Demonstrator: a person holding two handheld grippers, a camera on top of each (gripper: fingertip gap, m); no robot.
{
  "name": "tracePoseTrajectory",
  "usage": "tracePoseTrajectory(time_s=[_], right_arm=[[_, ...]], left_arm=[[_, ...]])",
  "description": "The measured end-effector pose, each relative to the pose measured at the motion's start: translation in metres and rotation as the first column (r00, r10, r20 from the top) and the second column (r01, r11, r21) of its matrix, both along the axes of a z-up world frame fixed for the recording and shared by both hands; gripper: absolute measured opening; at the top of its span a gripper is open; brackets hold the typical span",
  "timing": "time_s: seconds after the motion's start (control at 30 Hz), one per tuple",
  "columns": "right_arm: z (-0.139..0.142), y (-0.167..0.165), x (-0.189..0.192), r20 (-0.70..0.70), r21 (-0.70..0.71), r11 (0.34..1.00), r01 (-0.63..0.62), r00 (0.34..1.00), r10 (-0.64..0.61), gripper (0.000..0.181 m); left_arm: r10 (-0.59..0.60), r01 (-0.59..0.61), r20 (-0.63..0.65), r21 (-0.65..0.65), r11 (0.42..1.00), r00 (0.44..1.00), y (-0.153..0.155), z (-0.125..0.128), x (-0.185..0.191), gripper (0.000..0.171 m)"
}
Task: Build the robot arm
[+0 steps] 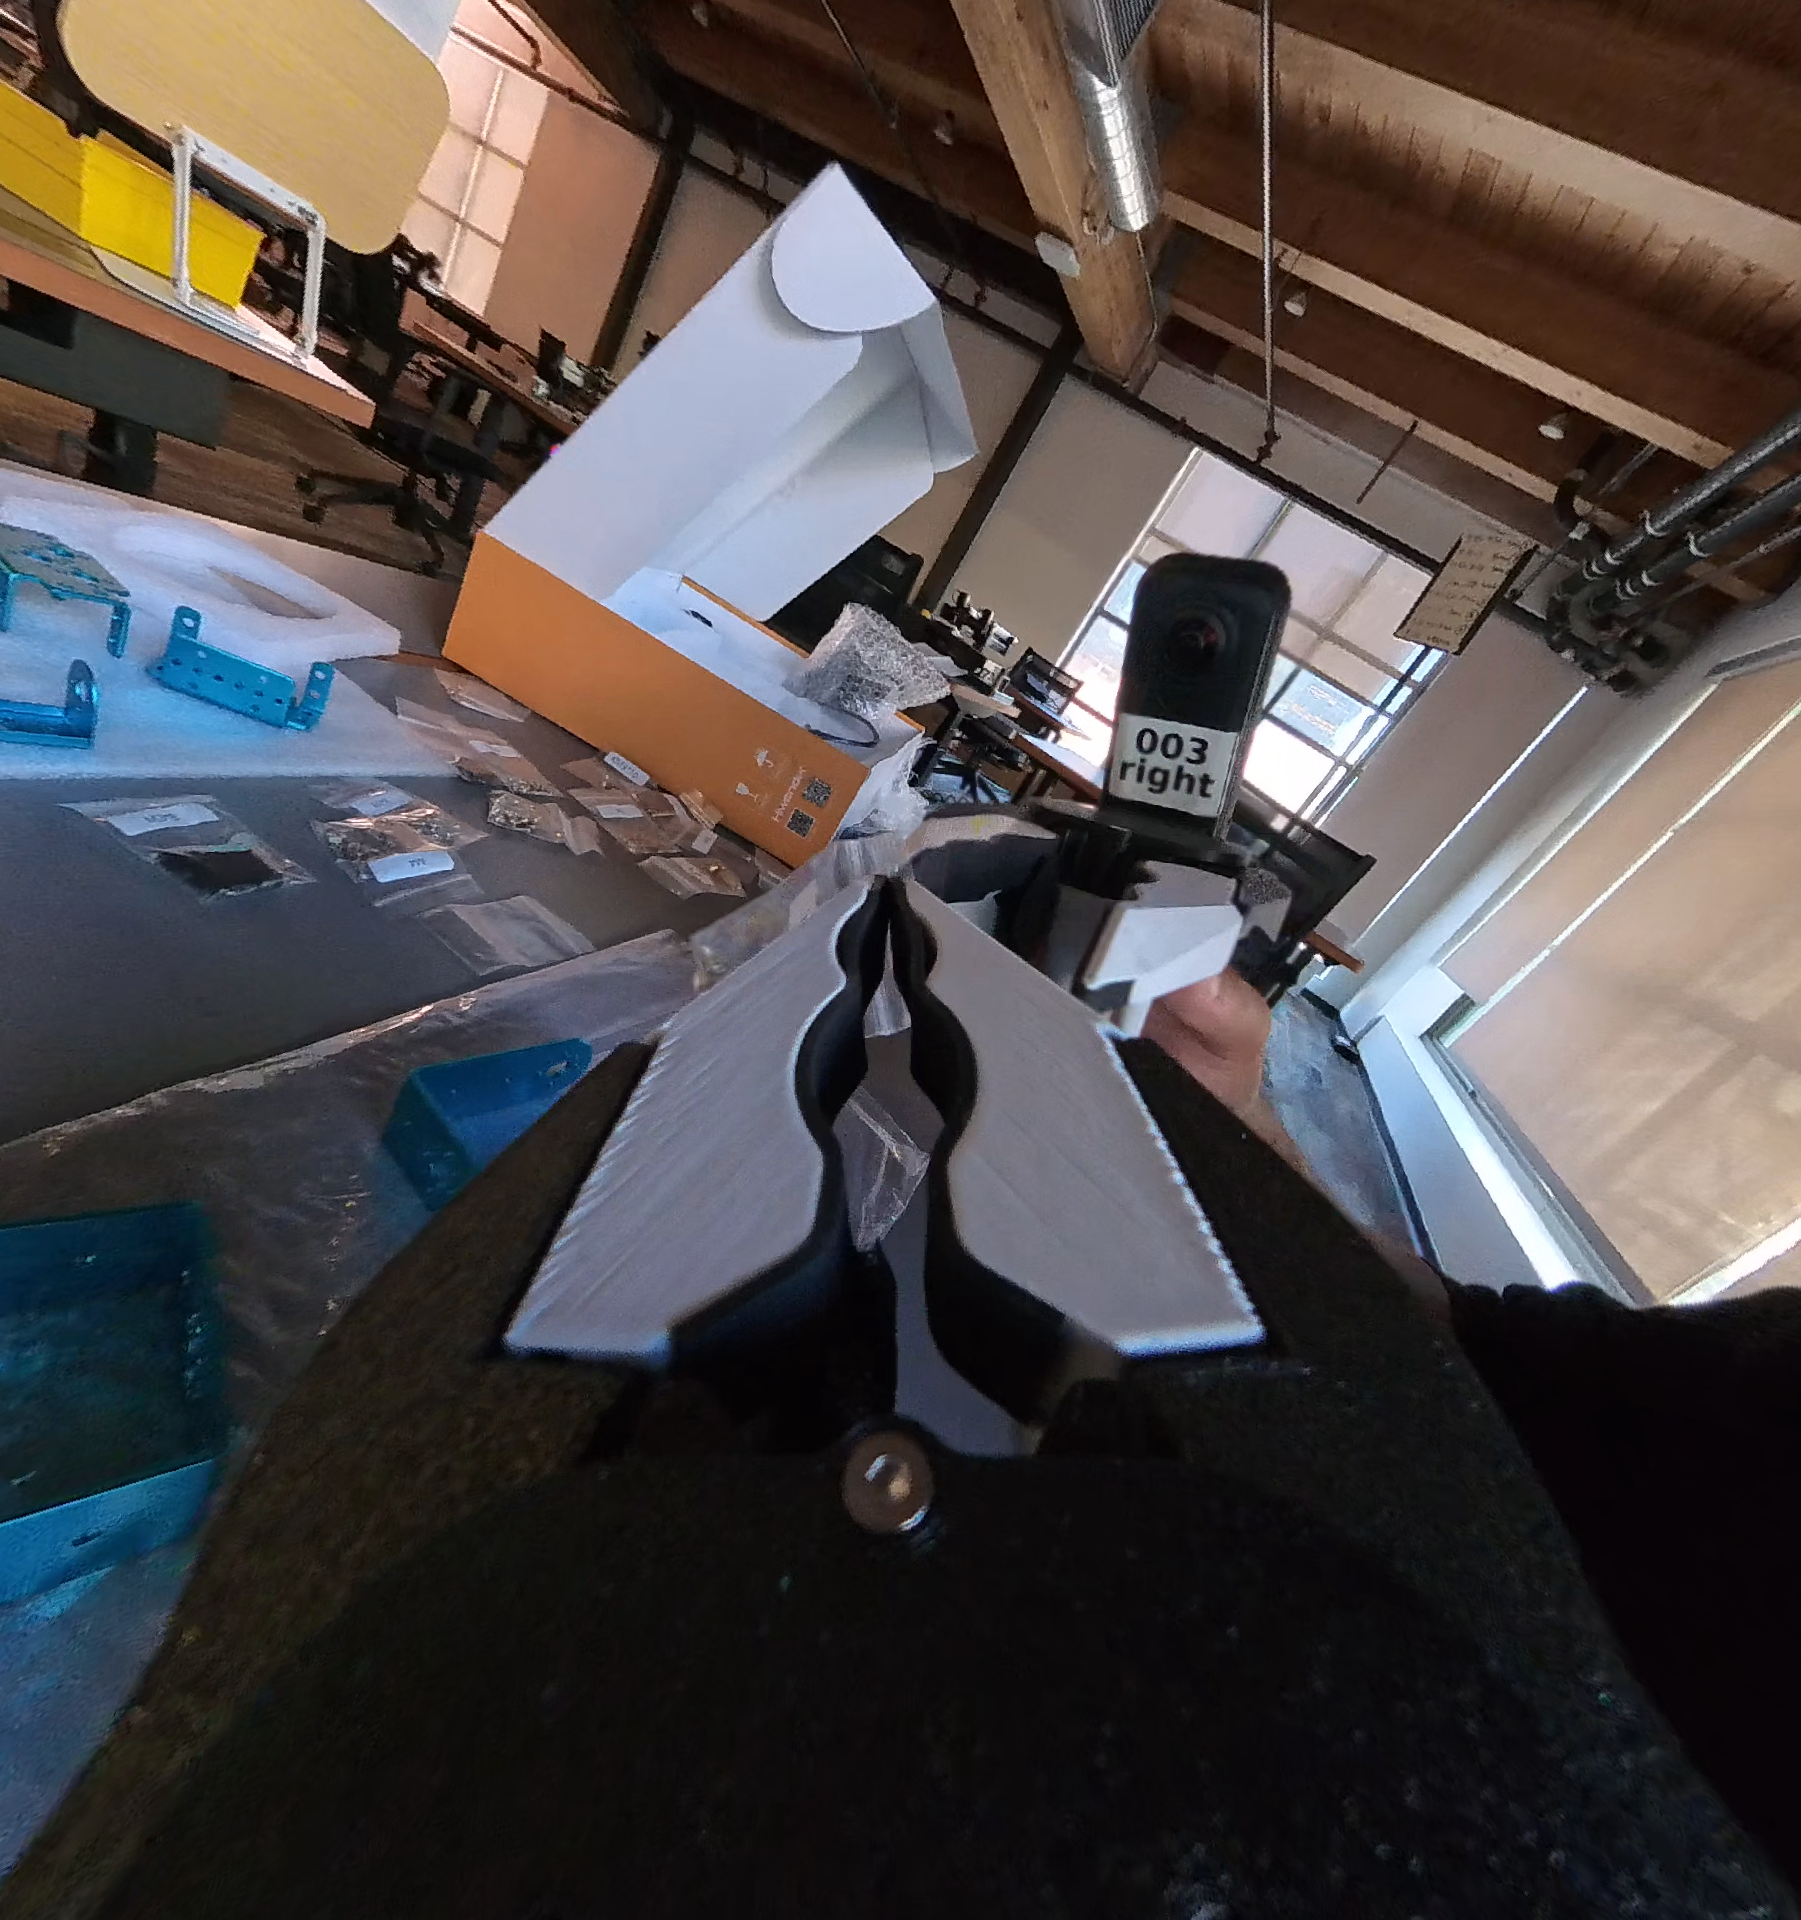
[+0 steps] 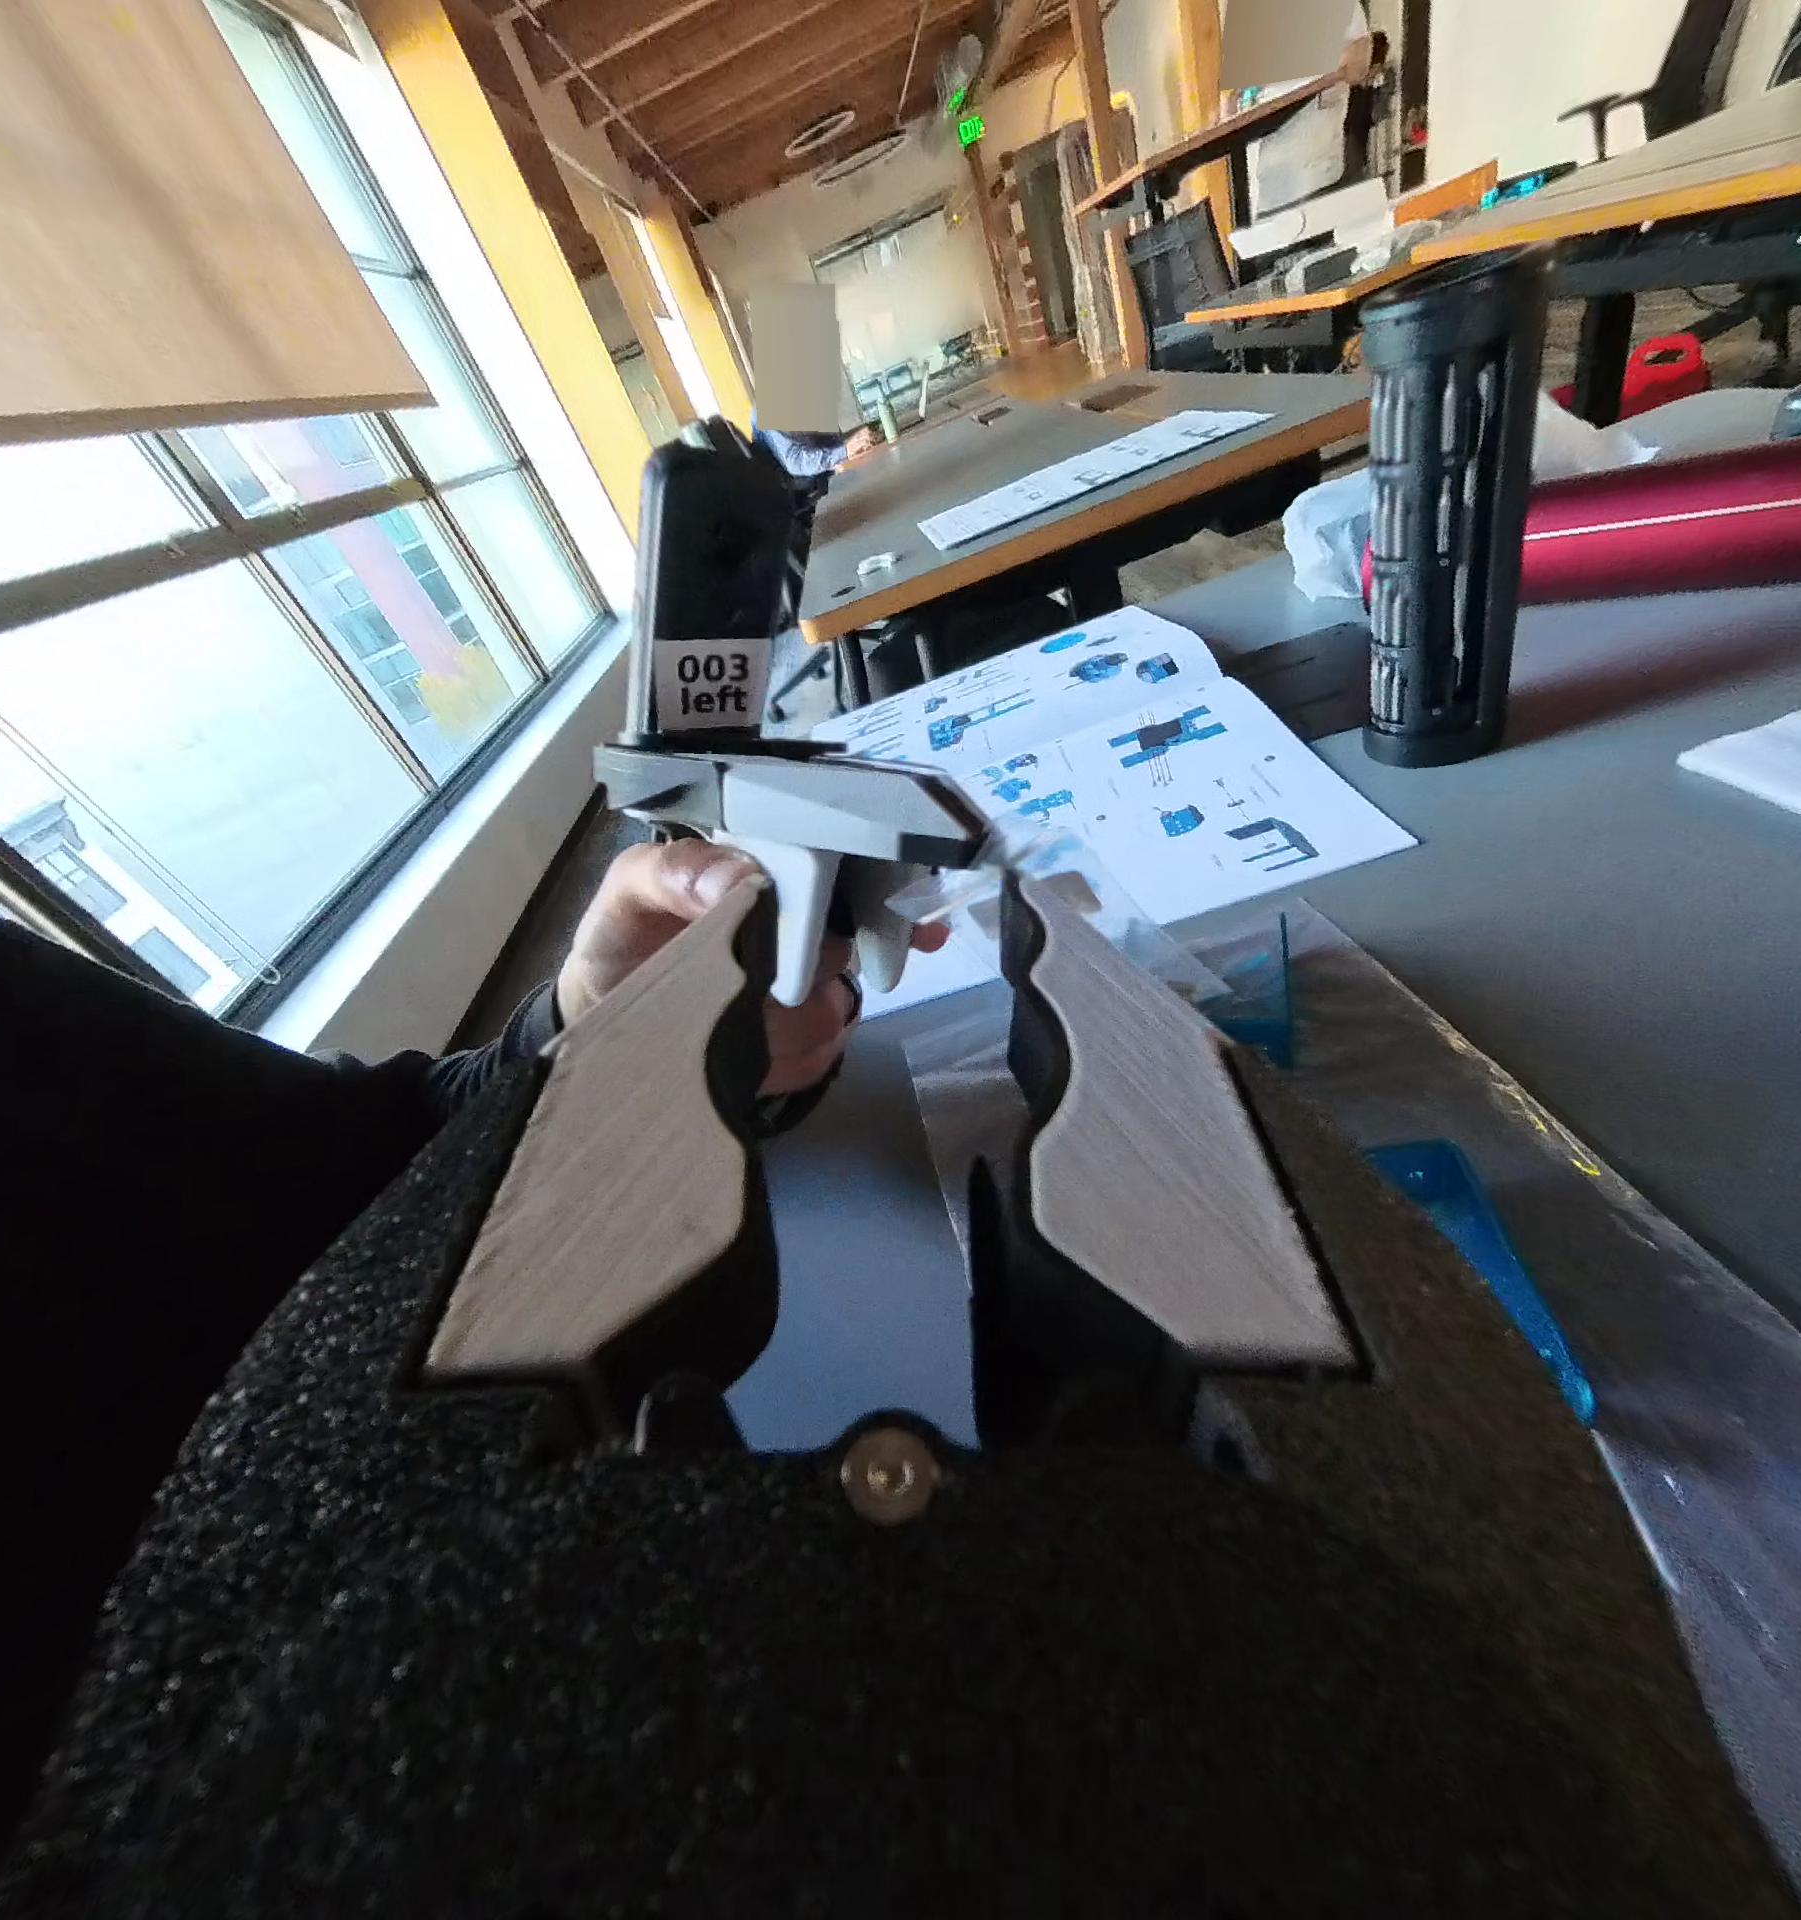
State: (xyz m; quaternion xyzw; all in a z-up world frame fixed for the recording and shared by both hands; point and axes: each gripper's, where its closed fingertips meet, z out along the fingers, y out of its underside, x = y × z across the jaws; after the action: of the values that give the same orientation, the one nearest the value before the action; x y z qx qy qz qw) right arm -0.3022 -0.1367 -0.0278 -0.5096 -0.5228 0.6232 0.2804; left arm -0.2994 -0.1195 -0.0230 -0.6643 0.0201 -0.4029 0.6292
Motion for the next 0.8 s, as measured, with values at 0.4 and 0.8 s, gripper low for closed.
tracePoseTrajectory(time_s=[0.4, 0.8], right_arm=[[0.001, 0.004, 0.013, -0.06, -0.208, 0.975, -0.081, 0.996, 0.07, 0.014], [-0.018, 0.017, 0.003, 0.039, -0.216, 0.976, 0.017, 0.999, -0.009, 0.0]], left_arm=[[0.009, 0.0, -0.123, 0.076, 0.997, 0.992, -0.007, 0.004, 0.02, 0.0], [0.184, -0.157, -0.414, 0.1, 0.983, 0.891, 0.002, -0.015, 0.006, 0.0]])
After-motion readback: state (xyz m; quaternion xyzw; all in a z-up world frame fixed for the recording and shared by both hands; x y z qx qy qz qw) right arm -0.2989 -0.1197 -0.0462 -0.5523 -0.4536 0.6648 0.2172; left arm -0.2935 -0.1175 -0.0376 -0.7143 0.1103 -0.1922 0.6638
